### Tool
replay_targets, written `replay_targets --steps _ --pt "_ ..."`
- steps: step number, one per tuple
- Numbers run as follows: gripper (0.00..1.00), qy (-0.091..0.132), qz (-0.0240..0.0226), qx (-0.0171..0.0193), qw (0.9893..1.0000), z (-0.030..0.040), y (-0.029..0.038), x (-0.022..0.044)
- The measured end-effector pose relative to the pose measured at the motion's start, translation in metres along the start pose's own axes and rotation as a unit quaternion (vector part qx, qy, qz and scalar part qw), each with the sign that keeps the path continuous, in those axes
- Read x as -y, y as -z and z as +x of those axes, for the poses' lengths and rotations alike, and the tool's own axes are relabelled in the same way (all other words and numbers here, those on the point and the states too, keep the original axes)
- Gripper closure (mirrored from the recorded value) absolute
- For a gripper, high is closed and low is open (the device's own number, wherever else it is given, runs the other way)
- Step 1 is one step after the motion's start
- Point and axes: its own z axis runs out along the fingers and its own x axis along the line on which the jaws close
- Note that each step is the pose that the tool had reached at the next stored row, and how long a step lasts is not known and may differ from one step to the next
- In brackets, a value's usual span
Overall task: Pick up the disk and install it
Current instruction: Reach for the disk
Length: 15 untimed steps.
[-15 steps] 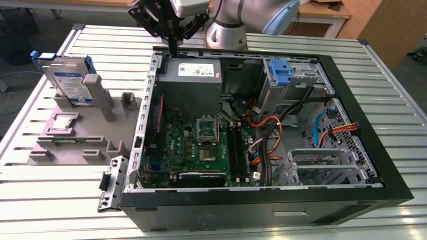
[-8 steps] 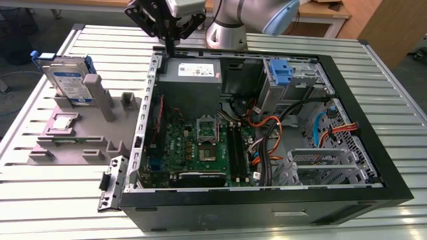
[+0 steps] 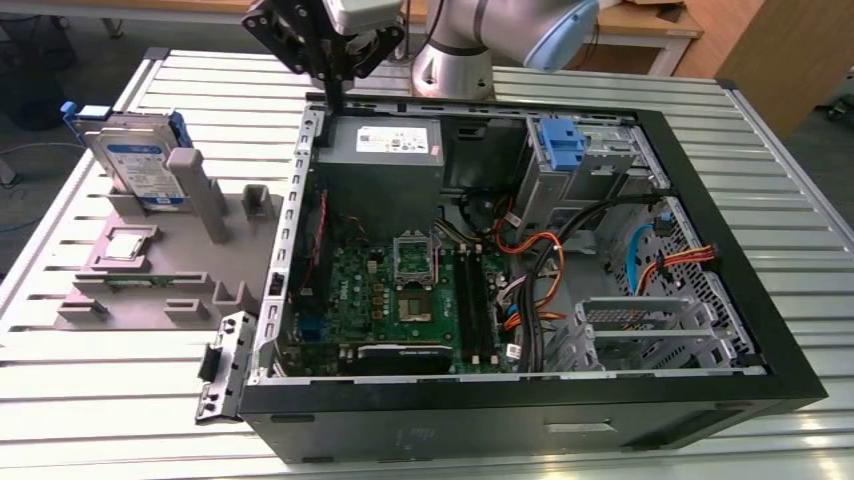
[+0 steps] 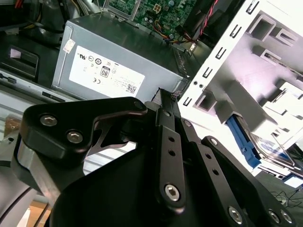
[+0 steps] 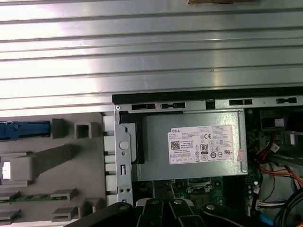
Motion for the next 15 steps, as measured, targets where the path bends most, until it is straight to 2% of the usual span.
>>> replay_targets --steps 15 --pt "0.9 0.0 0.0 -0.0001 1.0 0.009 -0.0007 0.0005"
